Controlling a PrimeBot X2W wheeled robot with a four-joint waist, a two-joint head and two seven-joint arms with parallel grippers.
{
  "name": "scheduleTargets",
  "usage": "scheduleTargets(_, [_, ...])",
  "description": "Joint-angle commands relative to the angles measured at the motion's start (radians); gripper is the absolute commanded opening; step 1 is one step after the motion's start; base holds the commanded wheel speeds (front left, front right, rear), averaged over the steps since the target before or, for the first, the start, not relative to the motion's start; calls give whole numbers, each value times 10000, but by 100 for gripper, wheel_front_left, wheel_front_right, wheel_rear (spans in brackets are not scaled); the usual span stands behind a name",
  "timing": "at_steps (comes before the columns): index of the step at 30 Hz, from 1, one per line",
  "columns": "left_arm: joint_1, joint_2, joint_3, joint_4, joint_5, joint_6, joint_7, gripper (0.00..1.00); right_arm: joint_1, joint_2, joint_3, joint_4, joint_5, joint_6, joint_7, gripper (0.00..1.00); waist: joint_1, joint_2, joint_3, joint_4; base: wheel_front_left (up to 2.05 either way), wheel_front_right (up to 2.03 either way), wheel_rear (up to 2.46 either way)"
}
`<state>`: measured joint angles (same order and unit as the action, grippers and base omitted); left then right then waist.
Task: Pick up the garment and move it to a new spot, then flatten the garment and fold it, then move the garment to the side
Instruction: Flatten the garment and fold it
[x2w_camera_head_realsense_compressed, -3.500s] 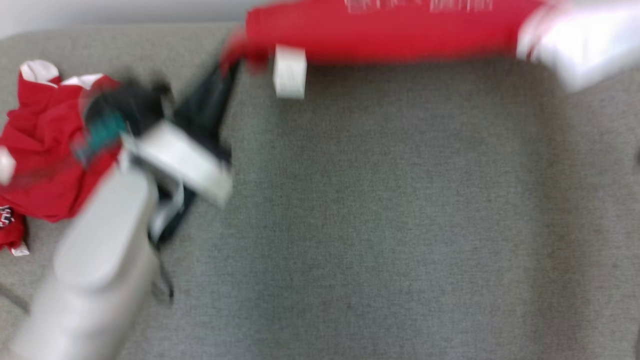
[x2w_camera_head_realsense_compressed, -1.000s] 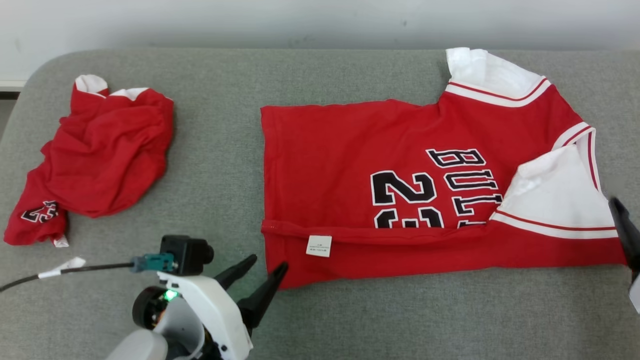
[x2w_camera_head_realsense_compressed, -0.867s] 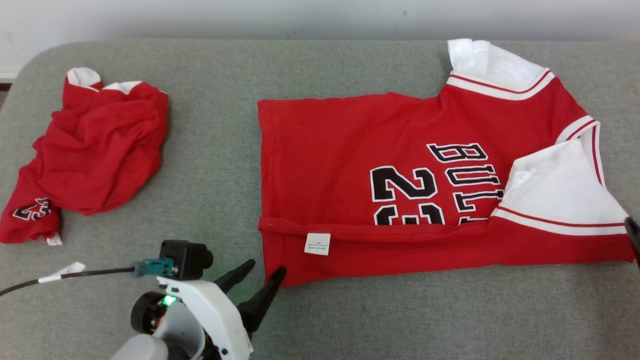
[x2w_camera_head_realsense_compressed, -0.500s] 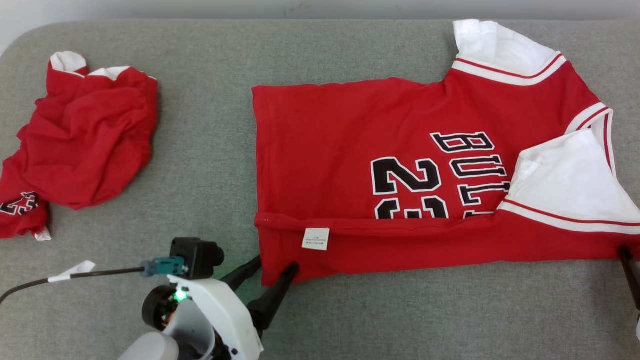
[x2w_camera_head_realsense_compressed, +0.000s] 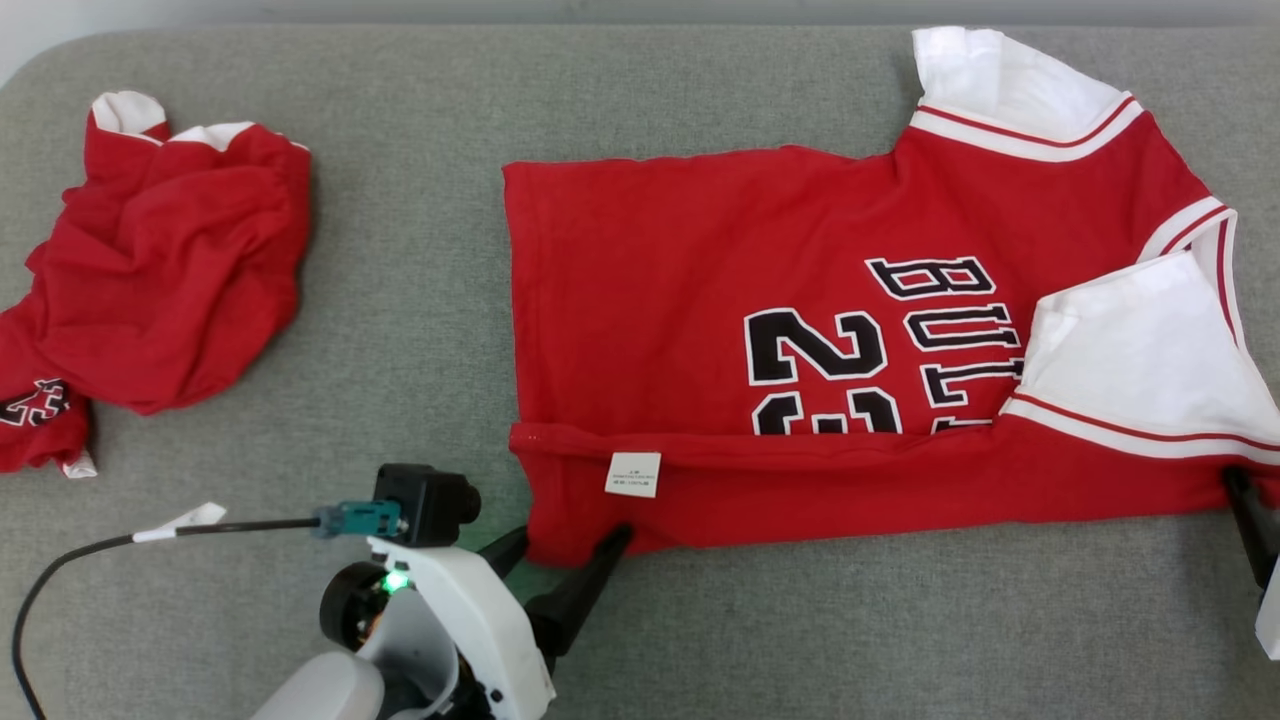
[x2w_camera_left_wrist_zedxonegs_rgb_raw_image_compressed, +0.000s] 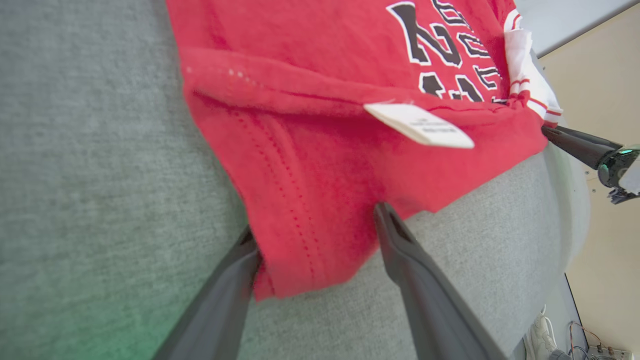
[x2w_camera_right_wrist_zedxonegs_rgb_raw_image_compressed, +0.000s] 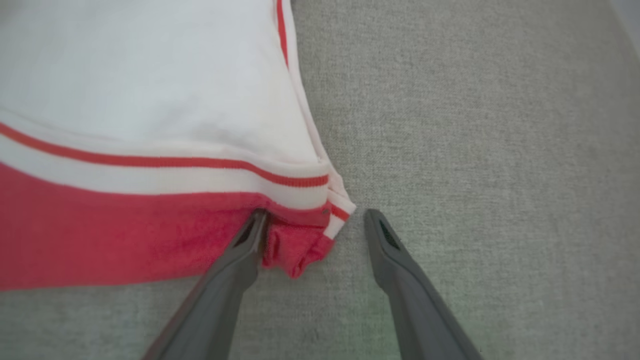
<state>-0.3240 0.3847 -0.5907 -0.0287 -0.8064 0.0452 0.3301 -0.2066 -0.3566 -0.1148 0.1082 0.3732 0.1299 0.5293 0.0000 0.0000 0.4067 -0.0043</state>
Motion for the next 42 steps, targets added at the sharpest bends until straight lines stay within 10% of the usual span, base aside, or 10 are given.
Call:
scheduleTargets(1, [164,-136,-286,304,-107,-16,205,100,-56,147,202,238,91,13,51,100,0,0,1,-2,0,0,0])
scheduleTargets(4, [111,-187,-320,385,-148,-88,161,13,-202,404,441,328,417,40,145,100,0,0,-17,1,0,0,0])
scheduleTargets(5, [102,-208,-335,406,-168,-124,163,0,-223,456,508,363,540,45,223,100,0,0,-27,9,0,0,0])
scheduleTargets(9, [39,-211,-284,485,-244,-220,123,0,-224,525,684,450,992,48,462,100,0,0,-76,49,0,0,0])
scheduleTargets(11, [22,-246,-272,527,-358,-315,136,0,-320,499,652,534,1173,48,440,18,0,0,-97,66,0,0,0])
scheduleTargets(12, [9,-261,-248,549,-442,-340,132,0,-349,485,675,587,1309,48,477,0,0,0,-111,79,0,0,0])
scheduleTargets(30, [1229,708,92,-91,-1386,-702,447,0,1338,-1369,-675,-239,3681,-13,1800,0,0,0,-1265,246,0,0,0])
scheduleTargets(40, [2648,936,-133,-690,-1594,-466,251,0,3396,-917,-1036,-1451,4309,-12,2320,0,0,0,-1511,104,0,0,0])
scheduleTargets(41, [2688,934,-160,-652,-1518,-442,213,0,3470,-848,-1021,-1492,4215,-12,2231,20,0,0,-1510,84,0,0,0])
scheduleTargets(42, [2704,893,-151,-619,-1455,-364,177,24,3526,-784,-981,-1524,4126,-12,2149,85,0,0,-1508,67,0,0,0])
